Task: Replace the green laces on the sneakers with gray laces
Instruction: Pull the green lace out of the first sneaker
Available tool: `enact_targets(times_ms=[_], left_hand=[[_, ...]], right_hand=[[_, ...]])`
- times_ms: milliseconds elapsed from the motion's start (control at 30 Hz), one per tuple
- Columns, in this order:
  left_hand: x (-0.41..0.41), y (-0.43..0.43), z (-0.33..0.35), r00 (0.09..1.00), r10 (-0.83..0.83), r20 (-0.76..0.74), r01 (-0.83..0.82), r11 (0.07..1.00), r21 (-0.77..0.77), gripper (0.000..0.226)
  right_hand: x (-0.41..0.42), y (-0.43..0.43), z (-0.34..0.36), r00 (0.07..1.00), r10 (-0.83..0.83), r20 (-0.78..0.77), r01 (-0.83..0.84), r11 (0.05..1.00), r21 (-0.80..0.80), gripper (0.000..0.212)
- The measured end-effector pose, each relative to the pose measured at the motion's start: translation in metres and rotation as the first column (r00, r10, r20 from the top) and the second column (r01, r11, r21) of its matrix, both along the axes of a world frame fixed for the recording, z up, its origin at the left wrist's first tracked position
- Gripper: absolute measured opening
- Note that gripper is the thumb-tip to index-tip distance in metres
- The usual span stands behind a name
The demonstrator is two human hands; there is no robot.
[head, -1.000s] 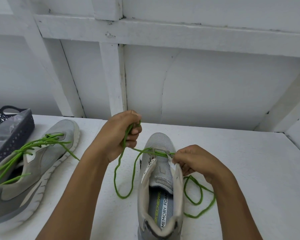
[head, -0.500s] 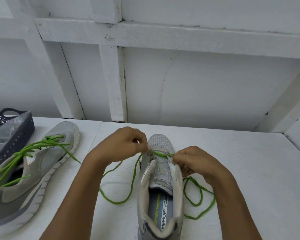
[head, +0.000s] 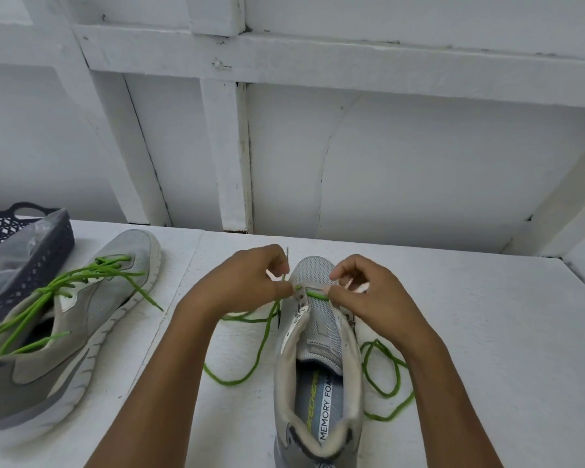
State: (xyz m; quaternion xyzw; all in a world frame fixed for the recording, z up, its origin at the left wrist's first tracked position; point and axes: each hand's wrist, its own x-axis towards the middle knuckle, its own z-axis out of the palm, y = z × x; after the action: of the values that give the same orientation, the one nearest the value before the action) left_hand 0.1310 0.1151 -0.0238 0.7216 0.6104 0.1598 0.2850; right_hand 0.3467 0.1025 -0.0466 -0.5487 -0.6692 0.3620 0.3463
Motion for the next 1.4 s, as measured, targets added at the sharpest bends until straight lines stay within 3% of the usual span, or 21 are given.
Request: enact_targets(times_ms=[100,267,467,567,667,733,767,800,867,933,1000,1100,1167,1233,1300,1400], left_hand=[[0.007,0.004,-0.009,0.995,-0.039,-0.09,0.036,0.999,-0.037,0.019],[0.008,0.005,-0.012,0.991,-0.098,-0.096,0.098,0.995,-0.013,0.018],[0.006,0.002,-0.004,0.953,0.021,0.303,-0.011,0.999,-0.036,0.013],[0.003,-0.003,0.005,0.826,0.047,0.562,-0.032,0.999,-0.038,0.027],[0.0,-0.005,0.014,0.628,0.068,0.776,-0.047,0.998,-0.049,0.024],[0.0,-0.004,0.017,0.478,0.098,0.873,-0.043,0.995,-0.088,0.02],[0.0,-0.003,0.018,0.451,0.111,0.886,-0.058,0.994,-0.094,0.019],[0.0,-0.002,0.018,0.48,0.12,0.869,-0.096,0.992,-0.084,0.022],[0.0,-0.001,0.015,0.656,0.141,0.742,-0.21,0.978,-0.001,0.028],[0.0,0.001,0.01,0.862,0.139,0.488,-0.229,0.965,0.129,0.024],[0.0,0.001,0.005,0.977,0.107,0.182,-0.131,0.984,0.122,0.014],[0.004,0.003,-0.003,0.978,-0.031,-0.205,0.028,0.999,-0.019,0.015],[0.006,0.001,-0.002,0.965,-0.099,-0.244,0.101,0.995,-0.004,0.01],[0.004,0.001,0.001,0.99,-0.096,-0.098,0.101,0.994,0.042,0.011],[0.001,-0.002,0.009,0.982,-0.039,0.186,0.028,0.998,0.062,0.015],[-0.005,-0.007,0.022,0.806,0.011,0.591,-0.065,0.995,0.07,0.01]], right_hand=[[-0.007,0.001,-0.006,0.978,0.126,0.166,-0.128,0.992,-0.002,0.022],[-0.009,0.004,-0.011,0.951,0.17,0.259,-0.166,0.985,-0.038,0.035],[-0.008,0.005,-0.007,0.942,0.185,0.28,-0.171,0.982,-0.074,0.046],[-0.007,0.004,-0.006,0.945,0.181,0.273,-0.167,0.983,-0.071,0.046],[-0.008,0.005,-0.008,0.951,0.172,0.258,-0.16,0.985,-0.067,0.045],[-0.009,0.006,-0.01,0.953,0.165,0.252,-0.153,0.986,-0.067,0.044],[-0.009,0.006,-0.01,0.954,0.165,0.25,-0.151,0.986,-0.071,0.044],[-0.009,0.006,-0.011,0.955,0.165,0.248,-0.151,0.986,-0.075,0.044],[-0.008,0.006,-0.011,0.953,0.169,0.251,-0.155,0.985,-0.076,0.045],[-0.009,0.006,-0.011,0.951,0.169,0.258,-0.154,0.985,-0.077,0.045],[-0.009,0.006,-0.011,0.951,0.168,0.261,-0.153,0.985,-0.077,0.044],[-0.009,0.006,-0.01,0.953,0.165,0.252,-0.148,0.985,-0.085,0.044],[-0.008,0.006,-0.01,0.954,0.163,0.25,-0.146,0.986,-0.085,0.044],[-0.008,0.006,-0.009,0.955,0.162,0.247,-0.145,0.986,-0.086,0.043],[-0.007,0.005,-0.008,0.958,0.157,0.24,-0.14,0.986,-0.085,0.043],[-0.007,0.004,-0.009,0.96,0.152,0.233,-0.136,0.987,-0.087,0.044]])
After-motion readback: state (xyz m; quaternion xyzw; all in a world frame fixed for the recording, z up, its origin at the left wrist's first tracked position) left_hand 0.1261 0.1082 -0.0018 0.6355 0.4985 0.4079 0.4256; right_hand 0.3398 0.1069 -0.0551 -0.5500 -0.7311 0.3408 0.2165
